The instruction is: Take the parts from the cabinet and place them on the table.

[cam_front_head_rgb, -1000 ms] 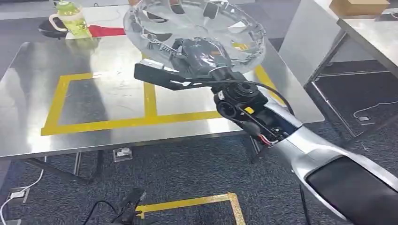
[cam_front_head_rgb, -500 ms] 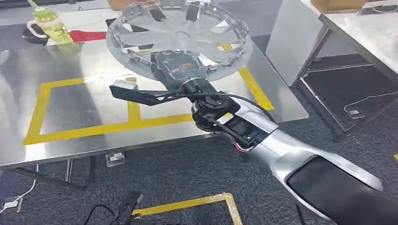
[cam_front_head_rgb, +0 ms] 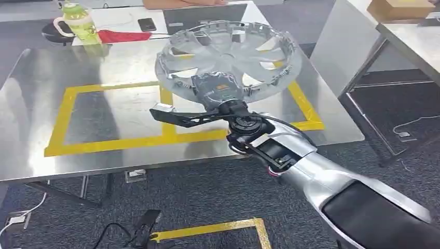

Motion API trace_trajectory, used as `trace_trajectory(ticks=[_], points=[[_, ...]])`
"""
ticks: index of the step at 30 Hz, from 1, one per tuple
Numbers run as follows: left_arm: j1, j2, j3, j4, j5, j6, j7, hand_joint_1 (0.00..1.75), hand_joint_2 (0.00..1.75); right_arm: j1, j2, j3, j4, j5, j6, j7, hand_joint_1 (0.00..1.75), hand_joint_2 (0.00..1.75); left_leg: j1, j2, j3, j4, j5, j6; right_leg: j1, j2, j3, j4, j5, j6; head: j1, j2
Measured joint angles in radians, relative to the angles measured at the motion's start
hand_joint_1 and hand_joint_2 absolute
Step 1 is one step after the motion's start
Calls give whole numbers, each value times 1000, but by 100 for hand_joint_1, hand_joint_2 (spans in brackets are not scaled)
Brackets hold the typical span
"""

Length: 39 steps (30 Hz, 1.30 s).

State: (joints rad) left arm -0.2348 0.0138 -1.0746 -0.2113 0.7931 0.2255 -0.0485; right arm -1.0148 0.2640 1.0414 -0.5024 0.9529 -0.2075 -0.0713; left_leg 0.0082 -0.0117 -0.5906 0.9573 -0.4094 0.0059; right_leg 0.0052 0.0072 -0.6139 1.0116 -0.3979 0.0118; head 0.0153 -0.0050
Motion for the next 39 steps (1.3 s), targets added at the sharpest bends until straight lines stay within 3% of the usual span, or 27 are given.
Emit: trace_trajectory(ticks=[1,2,4,6,7,8,10,11,12,13,15,16,17,20,22,25,26,27,28,30,31,32,33,34,35,39], points=[[0,-4,0,0,0,0,0,0,175,-1,0,0,6,2,0,0,175,175,-2,1,-2,0,-1,-2,5,0,17,-33,-7,-7,-2,0],[-1,-2,0,0,0,0,0,0,175,-1,0,0,9,4,0,0,175,175,-3,1,-6,1,0,-7,6,0,16,-49,-2,-10,-5,0],[1,-3,-1,0,1,0,0,0,175,0,0,0,19,7,0,0,175,175,1,3,-4,-5,1,-17,11,3,15,-47,-6,-15,-3,0],[0,-2,-2,0,1,0,0,0,175,1,0,0,24,7,0,0,175,175,-1,4,-2,-1,-8,-29,-5,0,35,-71,2,-21,-3,0],[-1,-2,-2,0,1,0,0,0,175,1,0,0,28,7,0,0,175,175,-4,4,-16,37,-33,-33,-6,0,38,-74,3,-26,-8,0],[-1,-2,-3,0,1,0,0,0,175,1,0,0,32,7,0,2,175,175,-1,4,-50,109,-69,-37,-6,-1,38,-74,4,-27,-16,0],[2,0,-4,0,1,0,0,0,175,3,0,0,39,8,0,2,175,175,5,5,-142,287,-138,-46,-6,-1,38,-73,2,-30,-24,0],[4,0,-4,0,1,0,0,0,175,3,0,0,42,8,0,0,175,175,6,5,-168,329,-142,-50,-6,0,39,-73,0,-30,-28,0],[4,1,-5,0,1,0,0,0,175,4,0,0,46,8,0,0,175,175,8,5,-167,315,-121,-51,-6,1,41,-73,-1,-29,-32,0],[4,2,-5,0,1,0,0,0,175,5,0,0,48,8,0,0,175,175,10,5,-143,257,-81,-52,-7,2,43,-72,-3,-27,-36,0],[2,4,-5,0,1,0,0,0,175,6,0,0,52,8,0,0,175,175,14,7,-51,57,17,-52,-8,4,46,-63,-12,-20,-43,0],[1,4,-5,0,1,0,0,0,175,5,0,0,53,8,0,0,175,175,15,8,-24,-5,18,-50,-6,5,44,-58,-18,-13,-48,0],[1,3,-5,0,1,0,0,0,175,4,0,0,55,8,-1,1,175,175,9,3,-22,-7,22,-40,-1,7,41,-54,-21,-9,-49,0],[2,3,-6,0,1,0,0,0,175,4,0,0,59,8,-1,0,175,175,5,4,-23,-3,17,-26,-3,7,44,-56,-24,3,-37,0],[1,3,-6,0,1,0,0,0,175,4,0,0,61,8,-1,-1,175,175,12,5,-14,-10,18,-12,-6,3,32,-23,-53,14,-34,0],[0,3,-7,0,1,0,0,0,175,3,0,1,65,8,-1,0,175,175,11,5,-11,-10,15,-2,-9,0,-85,229,-169,24,-16,0],[1,3,-8,0,1,0,0,0,175,4,0,1,68,8,-1,0,175,175,11,5,-10,-9,14,-1,-9,0,-116,289,-183,25,-15,0],[2,3,-8,0,1,0,0,0,175,4,0,2,70,8,-1,0,175,175,11,4,-7,-9,12,-1,-9,0,-125,297,-171,24,-12,0],[2,3,-8,0,1,0,0,0,175,5,0,2,72,8,-1,0,175,175,11,3,-4,-9,11,-2,-9,0,-108,252,-135,22,-9,0],[1,1,-9,0,1,0,0,0,175,4,0,2,73,7,-1,0,175,175,11,-1,4,-8,6,-7,-8,0,-20,60,-30,13,-3,0],[2,1,-9,0,1,0,0,0,175,4,0,2,74,0,-2,-1,175,175,11,-1,5,-9,3,-11,-8,0,17,-25,2,9,0,0],[1,1,-11,0,-1,0,-1,0,175,4,0,1,75,-21,-4,-5,175,175,3,-1,3,-5,1,-15,-1,2,28,-47,-10,8,-1,0],[0,2,-14,0,-2,-3,-1,0,175,8,0,-2,76,-38,-9,-13,175,175,4,0,1,-5,2,-19,-4,3,28,-51,-10,5,-2,0],[1,2,-14,0,-2,-3,-1,0,175,15,0,-4,77,-48,-13,-19,175,175,-1,2,1,1,-2,-8,-8,4,30,-57,-8,16,-9,0],[2,1,-15,0,-3,-3,-1,0,175,22,0,-5,80,-50,-15,-22,175,175,0,2,2,-3,0,-5,-6,6,30,-57,-8,15,-11,0],[2,0,-16,0,-4,-3,-1,0,175,46,0,-11,90,-52,-18,-23,175,175,1,3,6,-14,5,-13,-4,8,27,-56,-8,8,-19,0]])
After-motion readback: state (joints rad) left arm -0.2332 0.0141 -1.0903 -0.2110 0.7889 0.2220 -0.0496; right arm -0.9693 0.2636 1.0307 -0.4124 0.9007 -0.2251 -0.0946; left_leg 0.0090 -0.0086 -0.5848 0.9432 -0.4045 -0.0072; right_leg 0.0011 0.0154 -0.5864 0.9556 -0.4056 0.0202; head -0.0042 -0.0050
